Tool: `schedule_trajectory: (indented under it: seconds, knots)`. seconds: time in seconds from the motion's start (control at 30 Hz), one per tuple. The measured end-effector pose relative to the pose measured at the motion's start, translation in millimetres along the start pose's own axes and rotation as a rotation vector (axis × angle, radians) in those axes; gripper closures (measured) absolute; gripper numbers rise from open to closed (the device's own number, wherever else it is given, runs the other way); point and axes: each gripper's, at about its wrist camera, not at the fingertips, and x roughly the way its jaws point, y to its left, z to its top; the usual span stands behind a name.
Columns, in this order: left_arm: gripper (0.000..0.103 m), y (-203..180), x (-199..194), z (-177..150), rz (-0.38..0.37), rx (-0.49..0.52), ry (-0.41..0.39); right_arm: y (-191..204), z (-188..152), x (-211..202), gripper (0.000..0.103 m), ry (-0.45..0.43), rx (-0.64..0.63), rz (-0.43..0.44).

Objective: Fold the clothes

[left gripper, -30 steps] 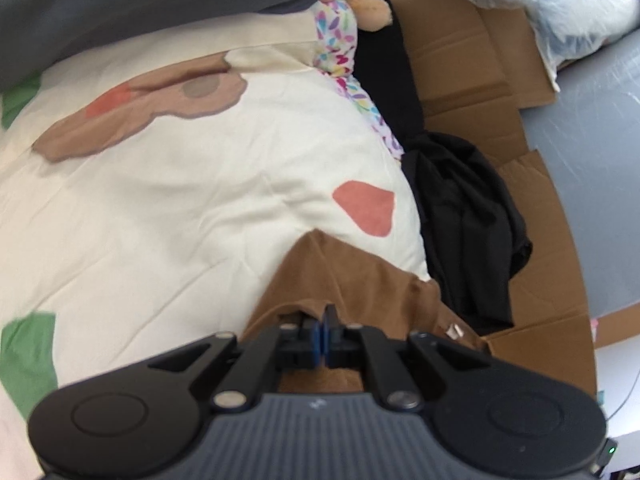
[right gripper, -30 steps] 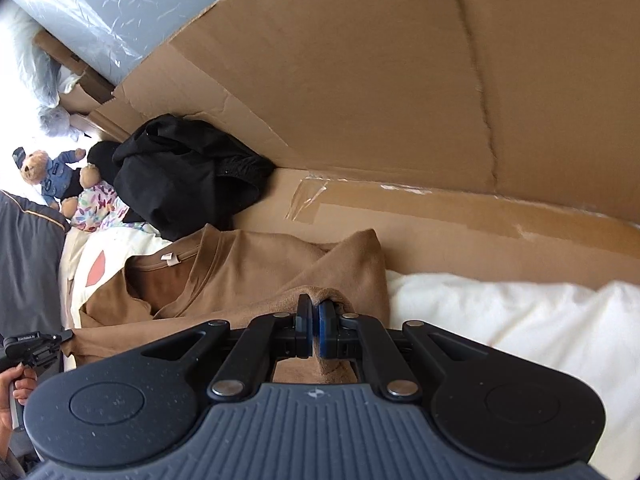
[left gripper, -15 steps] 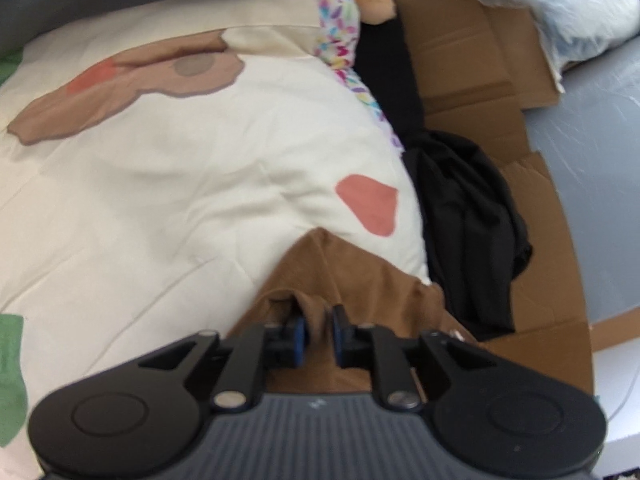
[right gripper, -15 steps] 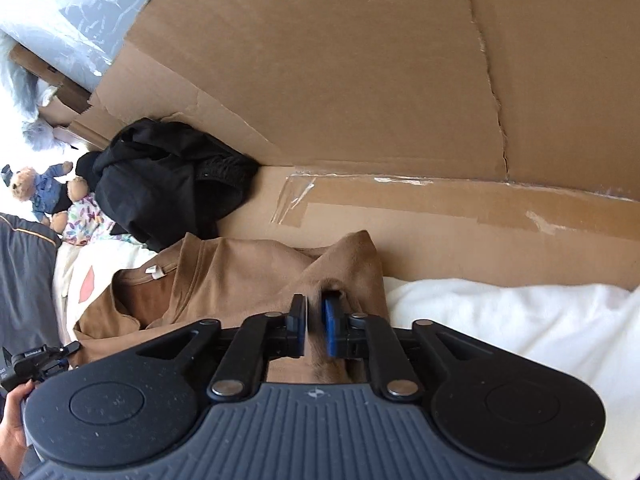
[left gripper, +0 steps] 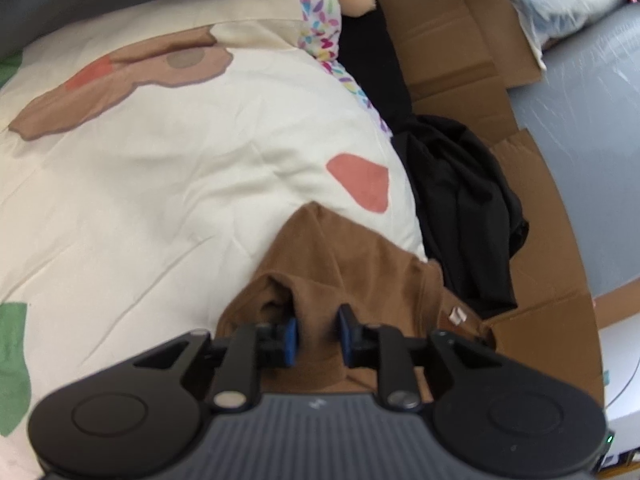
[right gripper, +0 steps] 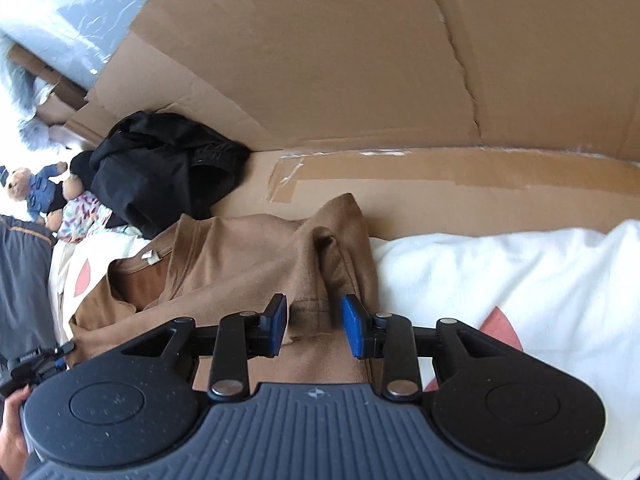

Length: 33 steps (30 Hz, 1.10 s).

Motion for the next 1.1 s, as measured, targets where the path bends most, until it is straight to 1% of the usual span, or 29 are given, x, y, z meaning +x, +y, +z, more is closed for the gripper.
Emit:
schedule_trajectory:
  seconds: [0.07, 0.23, 0.37, 0.43, 0.47, 0.5, 0.53, 0.57, 0.6, 0.67, 0.73, 0.9, 1.1]
  knots:
    - [0.078, 1.8, -1.4, -2.5, -0.01, 0.009, 0.005, 0.3, -1.8, 1.4, 0.069, 0.004, 0.001, 0.0]
    - [0.062, 5.7, -4.5, -8.4, -0.017, 0.042, 0.006, 1.4, -7.3, 4.6, 0.069, 0.015, 0.003, 0.0]
    - [0.06, 9.1, -4.8, -12.8, -0.02, 0.053, 0.005, 1.2, -9.2, 5.9, 0.069, 0.013, 0.011, -0.006]
    - [0.064, 12.1, -6.7, -14.8, -0.031, 0.049, 0.004, 1.9, -9.7, 6.1, 0.071, 0.008, 0.016, -0.002]
    - [0.065, 14.6, -7.1, -17.2, -0.04, 0.042, 0.004, 2.8, -10.1, 6.5, 0.075, 0.006, 0.014, 0.0]
    - [0.074, 16.9, -6.4, -19.8, -0.048, 0.036, 0.013, 3.8, -10.6, 6.6, 0.088, 0.004, 0.013, -0.003]
    - [0.088, 18.4, -5.3, -22.0, -0.054, 0.035, 0.026, 4.8, -10.9, 6.7, 0.094, 0.001, 0.015, -0.01]
    - [0.092, 19.0, -4.3, -24.4, -0.058, 0.039, 0.04, 5.6, -11.1, 6.7, 0.094, -0.001, 0.018, -0.011]
    - [0.092, 18.7, -4.2, -25.9, -0.06, 0.042, 0.046, 6.6, -11.1, 5.3, 0.095, -0.007, 0.018, -0.005]
    - [0.095, 17.8, -5.9, -26.2, -0.069, 0.03, 0.044, 9.0, -10.3, 1.1, 0.095, -0.024, 0.016, 0.007]
    - [0.096, 14.9, -7.8, -23.6, -0.083, 0.019, 0.039, 10.8, -8.8, -2.5, 0.095, -0.04, 0.016, 0.014]
    - [0.097, -1.6, -15.1, -9.3, -0.127, 0.003, 0.018, 12.6, -4.0, -13.9, 0.095, -0.08, 0.033, 0.036]
    - [0.098, -10.8, -16.8, 10.5, -0.125, -0.048, -0.006, 14.1, 3.0, -18.9, 0.096, -0.109, 0.045, 0.036]
